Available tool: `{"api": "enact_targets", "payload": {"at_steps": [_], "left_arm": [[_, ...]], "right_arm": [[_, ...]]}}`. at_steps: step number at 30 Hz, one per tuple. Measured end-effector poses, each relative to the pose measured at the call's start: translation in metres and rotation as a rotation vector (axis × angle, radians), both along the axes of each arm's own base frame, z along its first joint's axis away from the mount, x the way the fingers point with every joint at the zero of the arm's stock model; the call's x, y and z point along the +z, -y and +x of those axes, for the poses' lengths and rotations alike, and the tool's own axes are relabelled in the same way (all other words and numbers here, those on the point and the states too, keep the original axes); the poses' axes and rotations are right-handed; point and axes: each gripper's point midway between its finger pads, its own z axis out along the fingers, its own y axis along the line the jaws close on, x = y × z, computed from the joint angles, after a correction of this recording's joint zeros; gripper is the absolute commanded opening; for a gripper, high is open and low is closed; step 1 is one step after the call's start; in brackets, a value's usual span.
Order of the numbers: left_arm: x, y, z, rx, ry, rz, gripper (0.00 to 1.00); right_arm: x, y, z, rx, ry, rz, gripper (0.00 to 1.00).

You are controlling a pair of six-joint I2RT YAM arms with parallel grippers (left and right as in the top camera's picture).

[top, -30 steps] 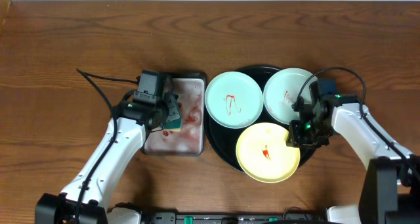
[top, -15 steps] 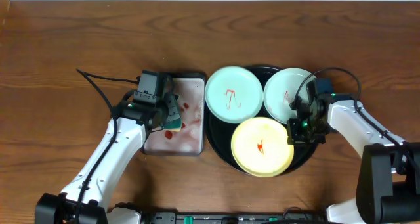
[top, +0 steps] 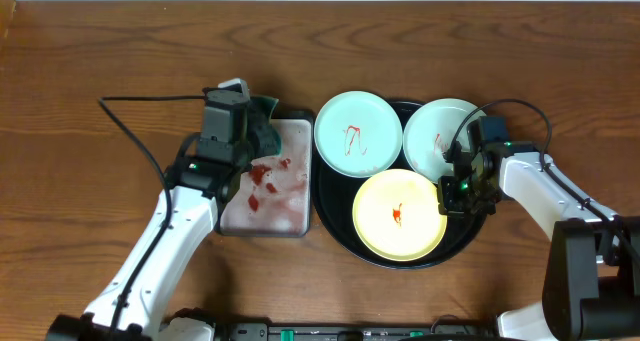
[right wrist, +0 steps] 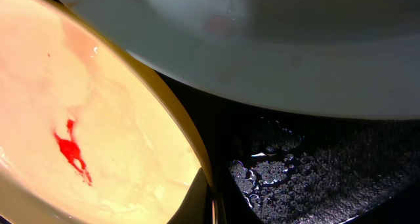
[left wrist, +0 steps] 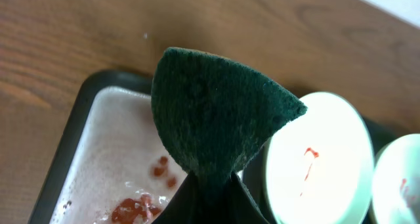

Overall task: Clean dirty plates on tray and stack at the side
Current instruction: 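Lift the sponge with the left gripper out of the grey tray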

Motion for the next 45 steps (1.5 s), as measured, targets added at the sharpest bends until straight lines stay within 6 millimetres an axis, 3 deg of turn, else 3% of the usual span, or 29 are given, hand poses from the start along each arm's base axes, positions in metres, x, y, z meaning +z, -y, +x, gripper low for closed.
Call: {"api": "enact_targets", "payload": {"at_steps": [14,28,35,45], "left_arm": [[0.062,0.003,-0.011,-0.021,0.154,-0.122,0.07],[0.058,-0.019,-0.016,-0.147,0.115,-0.45,0.07],[0.055,-0.016,-0.016,-0.241,0.088,-0.573,0.07],[0.051,-0.009,-0.019,-0.278,0.058,-0.614,0.07]], "right_arm": [[0.0,0.0,0.001,0.0,0.002,0.0,0.01],[0.0,0.0,0.001,0.0,0.002,0.0,0.01],[0.0,0.0,0.001,0.0,0.002,0.0,0.01],[0.0,0.0,0.001,0.0,0.002,0.0,0.01]]}}
